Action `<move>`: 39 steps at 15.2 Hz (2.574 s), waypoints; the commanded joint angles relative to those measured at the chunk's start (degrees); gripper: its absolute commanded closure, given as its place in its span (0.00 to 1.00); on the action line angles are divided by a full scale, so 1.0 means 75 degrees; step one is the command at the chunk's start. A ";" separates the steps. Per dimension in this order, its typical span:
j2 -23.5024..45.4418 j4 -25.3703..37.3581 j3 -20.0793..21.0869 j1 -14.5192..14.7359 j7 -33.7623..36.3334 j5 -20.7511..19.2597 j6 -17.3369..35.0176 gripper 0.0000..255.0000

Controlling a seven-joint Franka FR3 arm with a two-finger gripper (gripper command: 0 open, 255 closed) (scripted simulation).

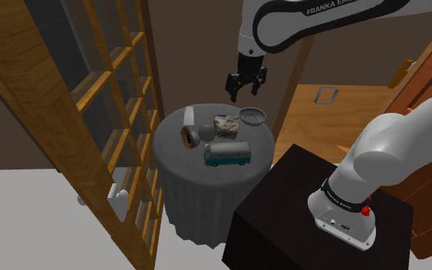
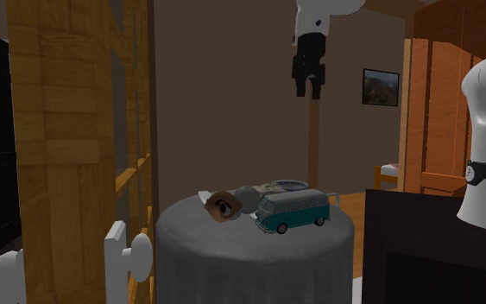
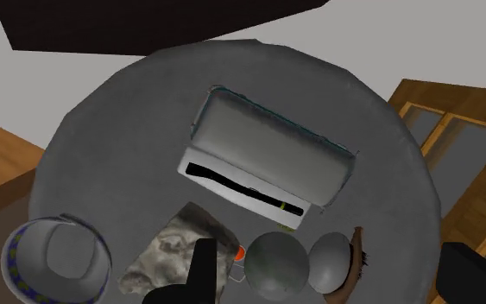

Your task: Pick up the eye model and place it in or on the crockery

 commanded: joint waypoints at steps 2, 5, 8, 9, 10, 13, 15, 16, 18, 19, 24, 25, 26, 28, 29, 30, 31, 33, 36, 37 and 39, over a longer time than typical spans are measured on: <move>0.0818 0.0082 0.0154 -0.0053 0.0449 -0.0010 0.0726 0.00; 0.1695 0.0325 0.0274 -0.0114 0.0887 -0.0088 0.1335 0.00; 0.2600 0.0666 0.0358 -0.0159 0.1337 -0.0222 0.1871 0.00; 0.2906 0.0801 0.0375 -0.0168 0.1489 -0.0277 0.2032 0.00; 0.3212 0.0946 0.0386 -0.0173 0.1641 -0.0336 0.2183 0.00; 0.4135 0.1441 0.0381 -0.0160 0.2088 -0.0525 0.2580 0.00; 0.4749 0.1821 0.0346 -0.0128 0.2370 -0.0646 0.2796 0.00; 0.5055 0.2025 0.0320 -0.0105 0.2504 -0.0701 0.2890 0.00; 0.5665 0.2461 0.0256 -0.0049 0.2753 -0.0794 0.3049 0.00; 0.5969 0.2694 0.0219 -0.0017 0.2867 -0.0831 0.3115 0.00; 0.7487 0.4008 0.0023 0.0147 0.3341 -0.0911 0.3306 0.00; 0.7793 0.4303 -0.0014 0.0176 0.3418 -0.0909 0.3317 0.00; 0.8100 0.4611 -0.0049 0.0204 0.3491 -0.0902 0.3317 0.00; 0.8437 0.4958 -0.0085 0.0232 0.3565 -0.0889 0.3306 0.00; 0.8518 0.4978 -0.0095 0.0238 0.3571 -0.0899 0.3368 0.00; 0.8600 0.4998 -0.0105 0.0244 0.3577 -0.0909 0.3429 0.00; 0.8682 0.5021 -0.0115 0.0251 0.3584 -0.0920 0.3489 0.00; 0.8850 0.5071 -0.0136 0.0263 0.3596 -0.0940 0.3607 0.00; 0.9070 0.5145 -0.0162 0.0280 0.3611 -0.0964 0.3754 0.00; 0.9070 0.5146 -0.0162 0.0280 0.3611 -0.0964 0.3753 0.00; 0.9071 0.5146 -0.0161 0.0279 0.3611 -0.0965 0.3753 0.00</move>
